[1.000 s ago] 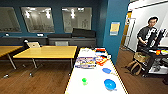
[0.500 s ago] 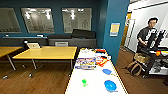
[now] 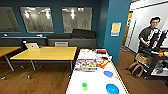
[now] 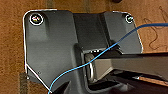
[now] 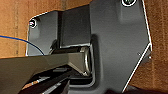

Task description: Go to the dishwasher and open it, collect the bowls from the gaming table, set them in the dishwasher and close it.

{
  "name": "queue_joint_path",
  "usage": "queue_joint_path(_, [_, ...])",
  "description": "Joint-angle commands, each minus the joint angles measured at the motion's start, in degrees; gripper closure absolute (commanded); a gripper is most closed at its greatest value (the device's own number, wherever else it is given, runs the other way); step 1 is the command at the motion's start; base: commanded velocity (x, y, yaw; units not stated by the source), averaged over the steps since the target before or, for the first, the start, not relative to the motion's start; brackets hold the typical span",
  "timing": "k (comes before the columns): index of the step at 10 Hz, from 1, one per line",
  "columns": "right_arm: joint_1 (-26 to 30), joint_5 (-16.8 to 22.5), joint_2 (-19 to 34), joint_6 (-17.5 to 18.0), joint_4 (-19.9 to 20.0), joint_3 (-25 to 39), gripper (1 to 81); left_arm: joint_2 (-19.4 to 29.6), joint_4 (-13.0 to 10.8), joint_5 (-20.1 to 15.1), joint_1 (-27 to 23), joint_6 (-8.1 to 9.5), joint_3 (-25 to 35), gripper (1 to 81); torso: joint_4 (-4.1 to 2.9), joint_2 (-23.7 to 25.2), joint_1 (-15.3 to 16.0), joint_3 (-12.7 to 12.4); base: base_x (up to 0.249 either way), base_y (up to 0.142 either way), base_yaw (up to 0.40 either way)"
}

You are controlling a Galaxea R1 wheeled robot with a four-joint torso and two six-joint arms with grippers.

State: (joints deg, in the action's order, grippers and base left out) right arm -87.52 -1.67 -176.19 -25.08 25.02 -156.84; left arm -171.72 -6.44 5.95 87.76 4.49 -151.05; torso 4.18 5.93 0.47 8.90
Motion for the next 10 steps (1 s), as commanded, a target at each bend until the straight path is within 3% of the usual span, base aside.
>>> queue_joint_path(1, [2.3, 3.8, -0.2, -0.2, -0.4, 0.4, 1.0, 0.1, 0.0, -3.0, -2.2, -0.27, 0.3, 1.0, 0.0, 0.0, 0.0, 0.0, 0.111, 0.0, 0.0])
queue_joint_path(4, [2.3, 3.8, -0.2, -0.2, -0.3, 0.4, 1.0, 0.2, 0.0, -3.0, -2.2, -0.27, 0.3, 1.0, 0.0, 0.0, 0.0, 0.0, 0.108, 0.0, 0.0])
queue_joint_path(7, [2.2, 3.9, 0.8, -0.1, 0.3, 1.6, 1.0, 0.2, 0.0, -3.0, -2.2, -0.18, 0.6, 1.0, 0.0, 0.0, 0.1, 0.0, 0.0, 0.0, 0.0])
queue_joint_path(8, [2.2, 3.9, 2.6, -0.1, 0.4, 4.6, 1.0, 0.3, 0.0, -3.0, -2.2, -0.18, 0.7, 1.0, 0.0, 0.0, 0.0, 0.0, 0.0, 0.0, 0.0])
queue_joint_path(10, [2.5, 3.9, 10.1, -0.1, 0.4, 16.6, 1.0, 1.7, 0.0, -2.9, -2.2, -0.18, 2.7, 1.0, 0.0, 0.0, 0.0, 0.0, 0.0, 0.0, 0.0])
